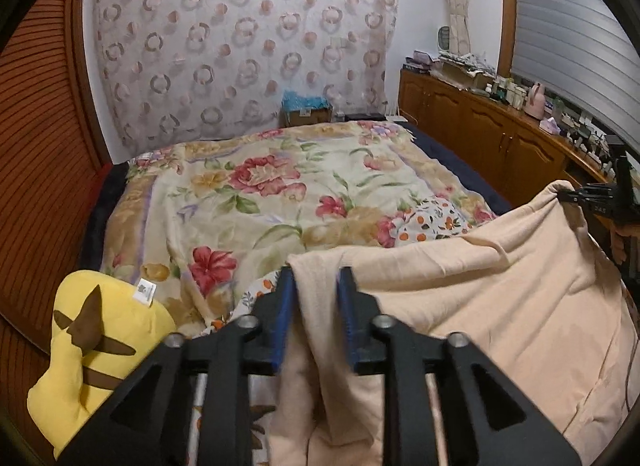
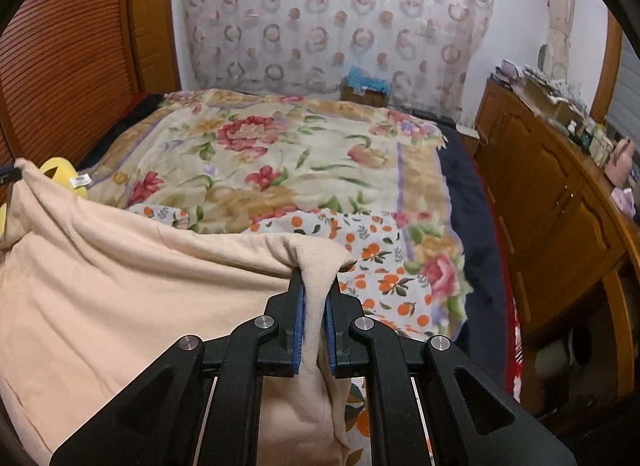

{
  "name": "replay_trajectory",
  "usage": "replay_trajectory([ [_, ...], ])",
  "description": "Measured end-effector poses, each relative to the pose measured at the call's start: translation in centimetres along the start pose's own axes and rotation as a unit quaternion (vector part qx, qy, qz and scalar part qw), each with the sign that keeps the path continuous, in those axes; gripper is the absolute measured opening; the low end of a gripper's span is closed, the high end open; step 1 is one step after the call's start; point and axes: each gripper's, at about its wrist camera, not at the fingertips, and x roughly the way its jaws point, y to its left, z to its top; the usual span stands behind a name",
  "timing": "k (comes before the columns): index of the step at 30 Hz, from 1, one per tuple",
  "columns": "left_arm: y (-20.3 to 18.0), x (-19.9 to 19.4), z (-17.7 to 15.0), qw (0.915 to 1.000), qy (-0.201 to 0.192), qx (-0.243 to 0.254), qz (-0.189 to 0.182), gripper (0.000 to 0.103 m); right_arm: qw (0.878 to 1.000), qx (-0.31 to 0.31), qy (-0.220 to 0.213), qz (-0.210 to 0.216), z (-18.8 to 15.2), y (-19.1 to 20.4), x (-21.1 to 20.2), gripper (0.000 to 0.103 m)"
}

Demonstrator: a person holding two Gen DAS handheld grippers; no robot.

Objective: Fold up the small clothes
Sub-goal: 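Lower the folded shirt onto the bed and open both tools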

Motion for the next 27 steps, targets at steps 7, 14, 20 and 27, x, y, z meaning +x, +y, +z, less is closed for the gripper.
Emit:
replay_trajectory([
  [7, 0.1, -2.4, -1.6, 0.9998, 0.016, -0.002, -0.01, 0.04, 1.0, 0.021, -0.02, -0.008, -0.2, -0.4, -2.2, 0.038],
  [14, -1.8, -4.7, -7.2, 0.9973, 0.072, 0.012, -0.01, 0.04, 0.999, 0.018, -0.006, 0.026, -4.1, 0.7, -7.2, 0.045],
  [20, -2.7, -4.5, -10.7, 0.9942, 0.107, 0.015, 0.004, 0.04, 0.998, 0.023, 0.03, 0.04, -9.0, 2.3, -9.9, 0.045],
  [27, -2.2, -4.1, -12.2, 0.9941, 0.103, -0.032, -0.003, 0.041, 0.997, 0.064, 0.04, 0.019, -12.2, 1.1, -12.7, 0.045],
])
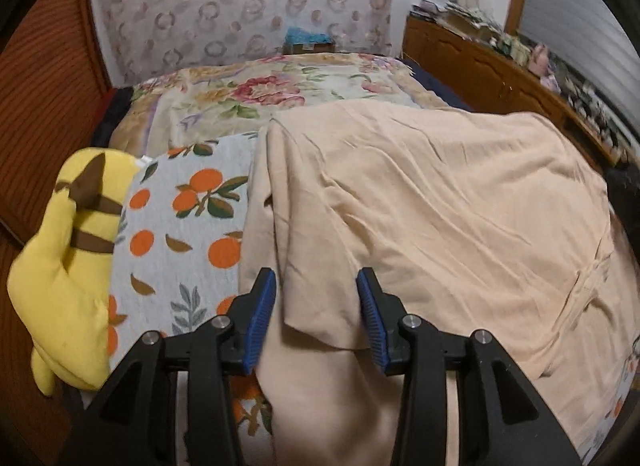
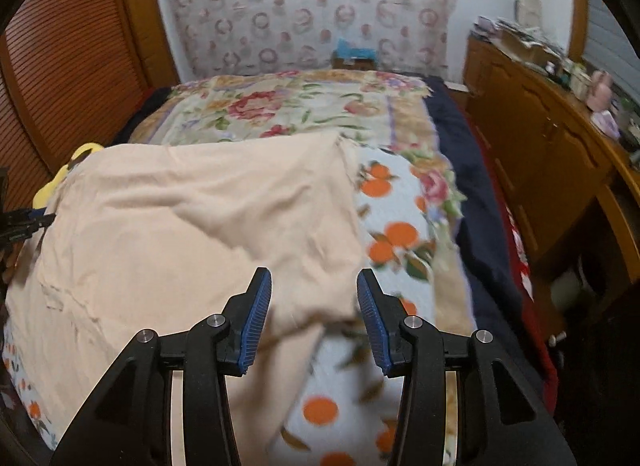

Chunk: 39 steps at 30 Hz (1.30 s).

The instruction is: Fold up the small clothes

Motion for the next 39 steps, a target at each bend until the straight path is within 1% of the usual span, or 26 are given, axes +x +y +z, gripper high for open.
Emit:
replay_trajectory([
  [4, -0.4, 0.2, -0.4, 0.9996, -0.014, 0.022, 0.01, 0.045, 1.0, 0.011, 0.025, 0.007, -1.3, -0.7, 0.0, 0.045],
  [6, -0.2, 0.2, -0.8, 0.9994, -0.028, 0.014, 0.013, 0.049, 0.999, 0.019, 0.03, 0.007, -1.6, -1.1, 0.4, 0.045],
  [7, -0.1, 0.2, -0.9, 0.9994, -0.028, 0.008, 0.018, 0.055, 0.999, 0.024, 0.033, 0.01, -1.8, -1.2, 0.7, 0.045],
  [8, 0.3, 0.2, -1.0, 0.9995, -0.028, 0.001, 0.018, 0.057, 0.999, 0.028, 0.035, 0.023, -2.0, -1.2, 0.9, 0.045],
  [10, 0.7, 0.2, -1.0, 0.9995, -0.028, -0.008, 0.012, 0.057, 0.999, 0.027, 0.032, 0.027, -2.1, -1.0, 1.2, 0.045],
  [13, 1.0, 0.2, -1.1, 0.9995, -0.027, -0.003, 0.019, 0.057, 0.999, 0.03, 0.027, 0.028, -1.7, -0.7, 1.5, 0.045],
  [20, 1.2, 0.2, -1.1, 0.9995, -0.027, -0.005, 0.019, 0.058, 0.999, 0.035, 0.007, 0.038, 0.3, 0.3, 2.0, 0.045],
  [24, 1.2, 0.1, -1.1, 0.9994, -0.027, -0.005, 0.02, 0.058, 0.998, 0.034, 0.012, 0.05, 0.8, 1.0, 2.6, 0.045],
  [27, 1.2, 0.0, -1.0, 0.9995, -0.023, -0.007, 0.02, 0.058, 0.999, 0.026, 0.022, 0.042, 0.8, 1.6, 3.3, 0.045],
  [28, 1.2, -0.2, -1.0, 0.9996, -0.021, -0.003, 0.018, 0.054, 0.999, 0.021, 0.024, 0.037, 0.8, 1.8, 3.4, 0.045],
  [29, 0.9, -0.5, -1.1, 0.9996, -0.024, 0.0, 0.014, 0.042, 0.999, 0.017, 0.024, 0.034, 0.8, 1.9, 3.4, 0.045],
  [31, 0.3, -1.2, -1.2, 0.9996, -0.029, 0.006, 0.003, 0.031, 0.999, 0.013, 0.026, 0.031, 0.8, 2.0, 3.4, 0.045],
  [32, 0.0, -1.4, -1.2, 0.9996, -0.026, 0.007, -0.003, 0.028, 0.999, 0.011, 0.026, 0.03, 0.8, 2.1, 3.4, 0.044],
  [34, -0.5, -1.3, -1.2, 0.9997, -0.015, 0.007, -0.016, 0.027, 0.999, 0.005, 0.027, 0.025, 0.8, 2.3, 3.4, 0.036],
  [35, -0.6, -1.1, -1.1, 0.9998, -0.01, 0.007, -0.016, 0.027, 0.999, 0.003, 0.027, 0.024, 0.8, 2.5, 3.4, 0.033],
  [36, -0.7, -0.9, -1.0, 0.9999, -0.006, 0.01, -0.012, 0.027, 0.999, -0.001, 0.025, 0.023, 0.9, 2.8, 3.4, 0.022],
  [37, -0.7, -0.6, -0.9, 0.9999, -0.001, 0.011, -0.009, 0.025, 0.999, -0.006, 0.025, 0.023, 0.9, 3.0, 3.3, 0.012],
  [38, -0.6, -0.6, -0.8, 0.9999, -0.001, 0.009, -0.008, 0.013, 0.999, -0.013, 0.025, 0.024, 0.9, 3.3, 3.3, 0.01],
  [39, -0.4, -0.6, -0.6, 0.9999, -0.001, 0.002, -0.011, 0.007, 0.999, -0.019, 0.024, 0.022, 0.9, 3.4, 3.2, 0.008],
])
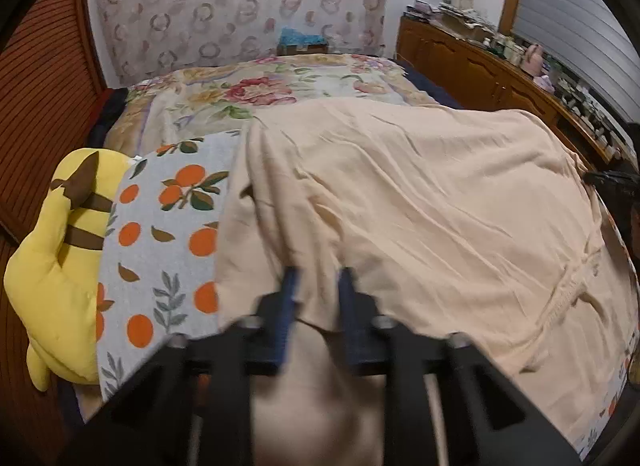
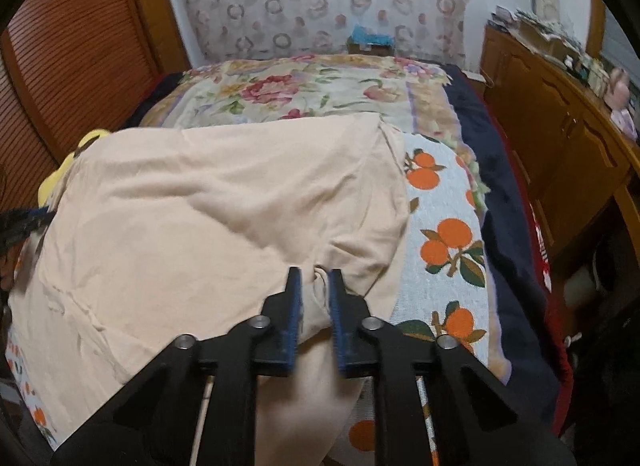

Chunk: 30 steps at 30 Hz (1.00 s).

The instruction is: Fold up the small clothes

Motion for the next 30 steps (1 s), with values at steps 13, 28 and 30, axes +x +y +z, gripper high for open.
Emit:
replay_trajectory([
  [13, -0.7, -6.0, 1.2, 0.996, -0.088, -0.006, -0.006, 0.0, 0.997, -0.007, -0.068, 0.025, 0.5, 0.2, -4.3, 0.001],
  [28, 0.3, -13.4, -2.0, 0.9855, -0.167, -0.033, 0.002, 0.0, 0.988, -0.02, -0.147, 0.045, -1.8, 3.3, -13.2, 0.001],
  [30, 0.4, -14.2, -2.7, 0.9843, -0.173, -0.033, 0.009, 0.0, 0.986, -0.025, -0.156, 0.044, -2.7, 3.7, -14.6, 0.001],
])
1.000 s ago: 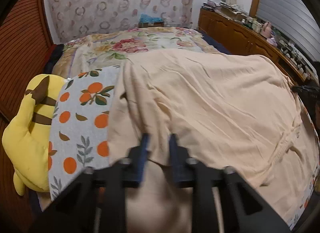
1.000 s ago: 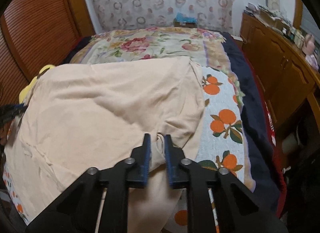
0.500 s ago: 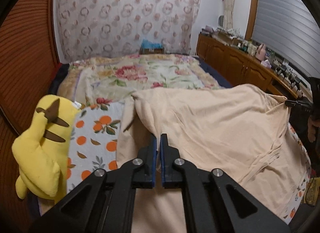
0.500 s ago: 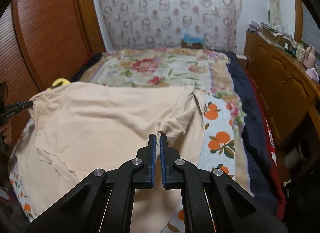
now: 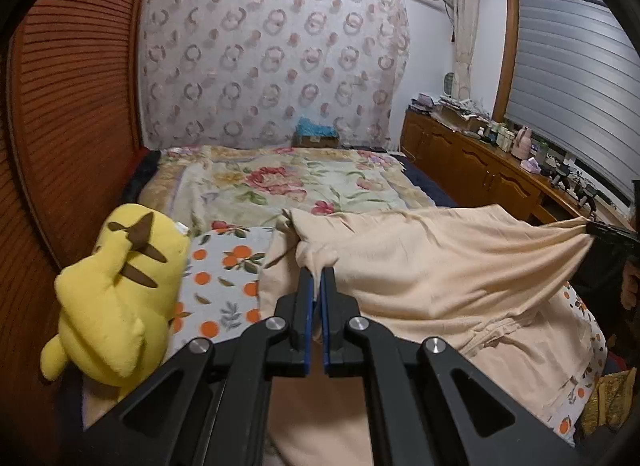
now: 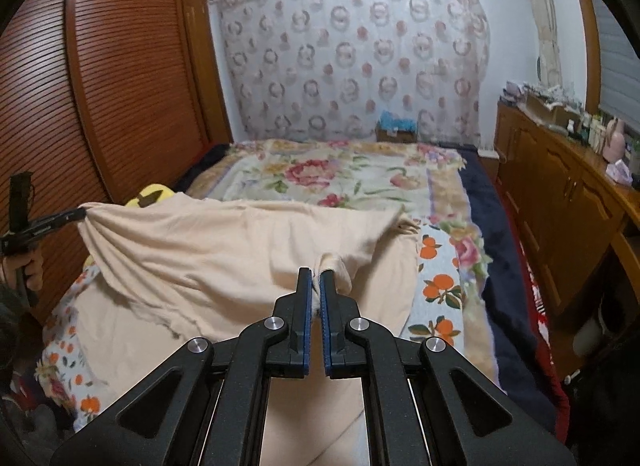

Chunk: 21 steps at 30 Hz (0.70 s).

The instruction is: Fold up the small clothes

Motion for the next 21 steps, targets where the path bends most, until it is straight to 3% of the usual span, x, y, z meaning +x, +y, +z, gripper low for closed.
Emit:
replay_trajectory([
  [8, 1.6, -4.0, -2.3, 0.9997, -0.01, -0.016, 0.016, 0.0, 1.0, 0.003, -0.015, -0.004, -2.7, 1.1, -5.3, 0.001],
  [12, 2.4, -4.8, -3.6, 0.9996, 0.009, -0.017, 0.021, 0.0, 1.0, 0.006, -0.016, -0.006, -3.5, 1.0, -7.4, 0.001],
  [14, 2.7, -4.3, -5.0, 0.999, 0.026, -0.012, 0.033, 0.001, 1.0, -0.001, -0.003, -0.014, -4.7, 1.2, -7.7, 0.001],
  [21, 2.6, -1.4, -10.1, 0.9949, 0.097, -0.01, 0.023, 0.001, 0.996, 0.02, 0.079, -0.041, -11.2, -0.1, -4.1, 0.002],
])
